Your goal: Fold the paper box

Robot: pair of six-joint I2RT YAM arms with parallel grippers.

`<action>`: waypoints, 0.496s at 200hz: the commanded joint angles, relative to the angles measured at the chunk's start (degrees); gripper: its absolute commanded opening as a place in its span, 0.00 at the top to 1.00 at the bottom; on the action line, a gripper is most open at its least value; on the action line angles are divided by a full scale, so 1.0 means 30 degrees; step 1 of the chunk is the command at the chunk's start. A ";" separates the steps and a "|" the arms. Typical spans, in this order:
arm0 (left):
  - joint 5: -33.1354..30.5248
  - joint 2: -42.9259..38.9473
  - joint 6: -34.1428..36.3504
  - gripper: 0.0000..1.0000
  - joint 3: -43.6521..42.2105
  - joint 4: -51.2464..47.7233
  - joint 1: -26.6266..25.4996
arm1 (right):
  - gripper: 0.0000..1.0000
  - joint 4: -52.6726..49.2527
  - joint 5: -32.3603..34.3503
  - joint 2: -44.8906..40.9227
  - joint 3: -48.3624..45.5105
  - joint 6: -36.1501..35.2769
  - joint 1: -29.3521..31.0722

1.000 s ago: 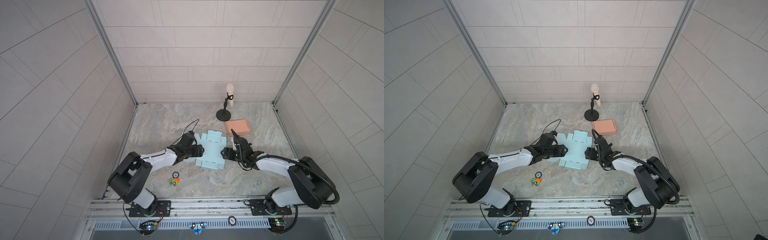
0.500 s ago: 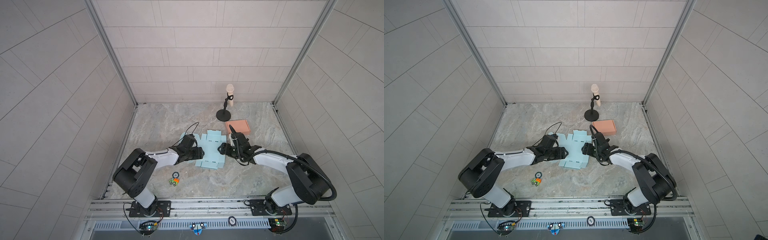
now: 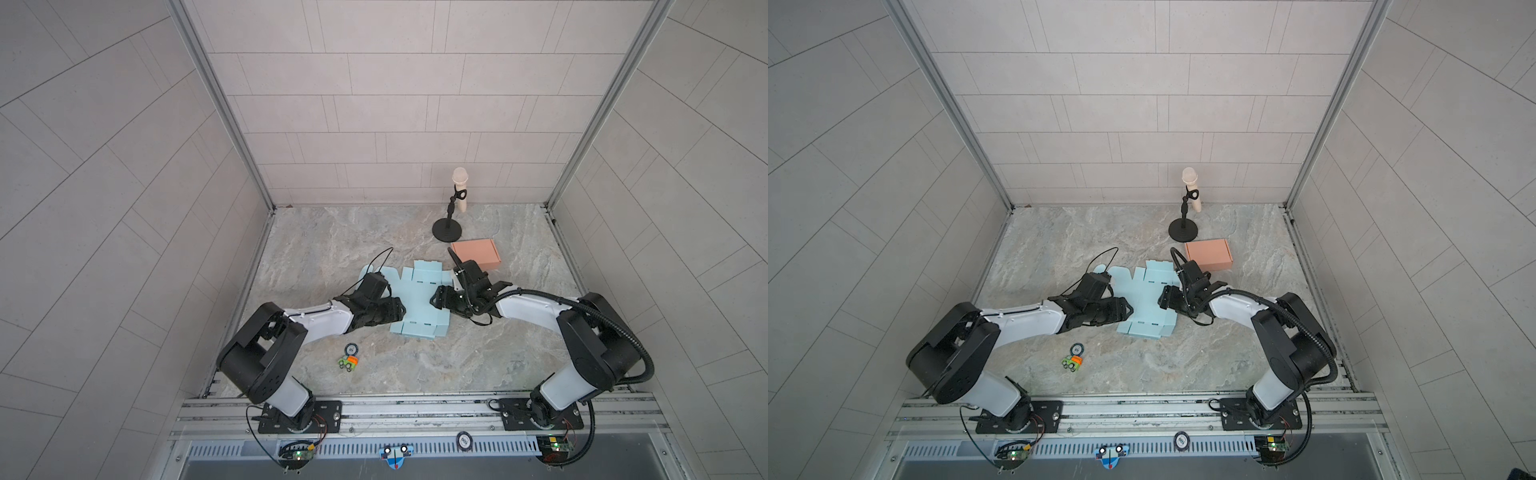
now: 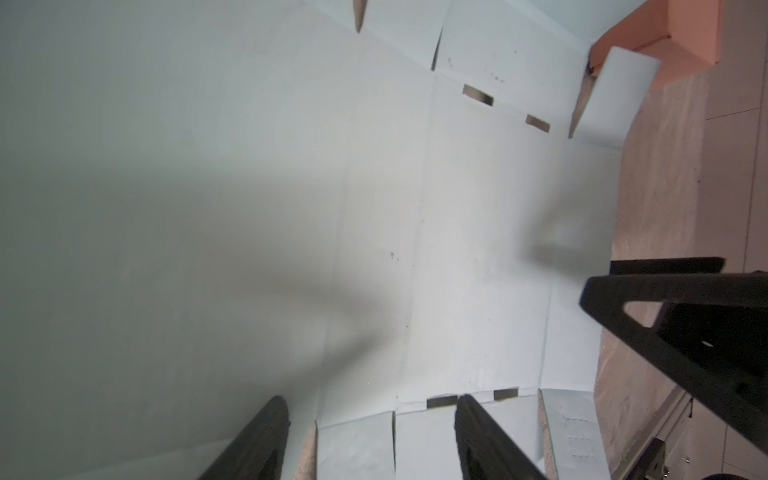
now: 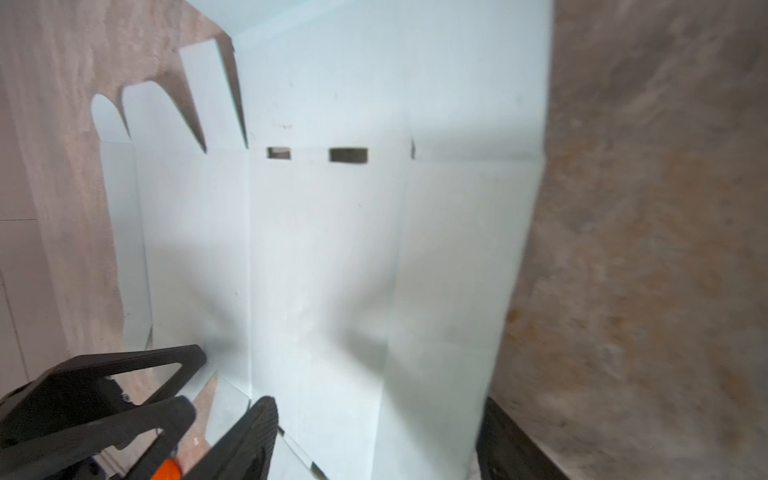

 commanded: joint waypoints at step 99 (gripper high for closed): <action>-0.0812 0.0188 -0.0639 0.33 0.0349 -0.1956 -0.1050 | 0.34 0.1722 -0.1117 0.0178 -0.0075 -0.0097 -0.0899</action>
